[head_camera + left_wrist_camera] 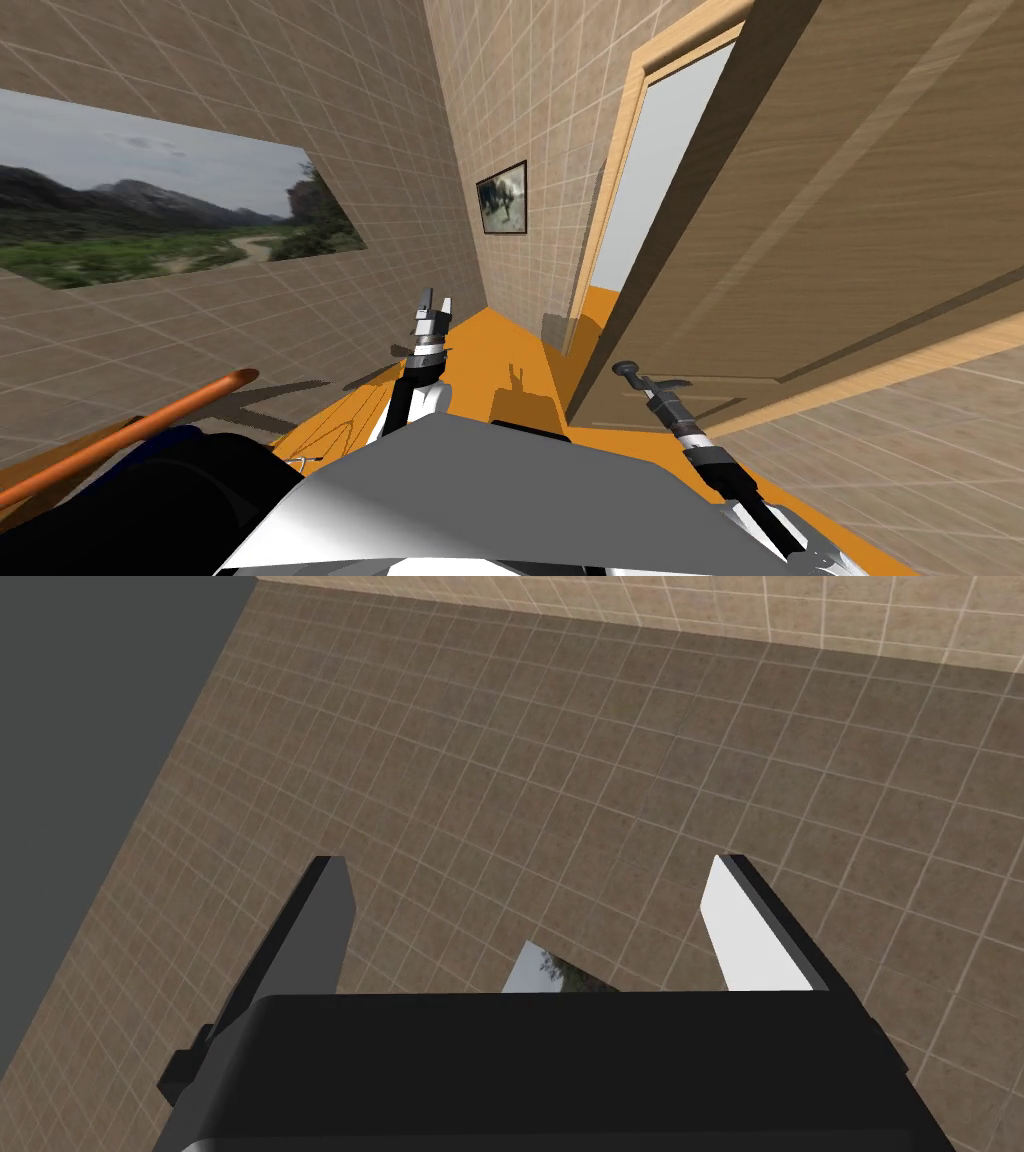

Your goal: Pull the door open

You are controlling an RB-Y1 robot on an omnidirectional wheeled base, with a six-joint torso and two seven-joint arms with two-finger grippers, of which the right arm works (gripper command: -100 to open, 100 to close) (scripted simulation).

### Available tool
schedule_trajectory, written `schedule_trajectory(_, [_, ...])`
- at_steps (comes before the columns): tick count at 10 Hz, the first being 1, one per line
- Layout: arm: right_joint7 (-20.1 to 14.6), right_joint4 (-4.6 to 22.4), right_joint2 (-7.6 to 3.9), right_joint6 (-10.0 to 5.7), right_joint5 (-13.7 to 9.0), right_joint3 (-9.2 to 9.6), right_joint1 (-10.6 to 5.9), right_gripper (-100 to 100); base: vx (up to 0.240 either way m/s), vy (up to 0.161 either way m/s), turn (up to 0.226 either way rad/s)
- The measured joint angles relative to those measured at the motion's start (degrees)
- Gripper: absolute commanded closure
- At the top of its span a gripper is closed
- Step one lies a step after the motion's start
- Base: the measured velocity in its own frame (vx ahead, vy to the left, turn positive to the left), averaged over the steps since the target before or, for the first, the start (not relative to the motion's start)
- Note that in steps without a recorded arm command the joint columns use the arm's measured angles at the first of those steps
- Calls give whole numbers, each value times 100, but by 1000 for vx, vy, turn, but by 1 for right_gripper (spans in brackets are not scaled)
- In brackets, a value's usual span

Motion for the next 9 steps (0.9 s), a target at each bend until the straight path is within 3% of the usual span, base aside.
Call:
schedule_trajectory(2, [-48, 106, -55, -218, -6, 37, 102, 100, -201, -110, 194])
schedule_trajectory(5, [-107, -54, -185, -379, -38, 57, 338, 100, -199, -71, 120])
schedule_trajectory(6, [-125, 21, -195, -439, -35, 71, 338, 100, -45, -17, -14])
schedule_trajectory(9, [-144, 155, -205, -540, -45, 83, 336, 100, -165, -78, 180])
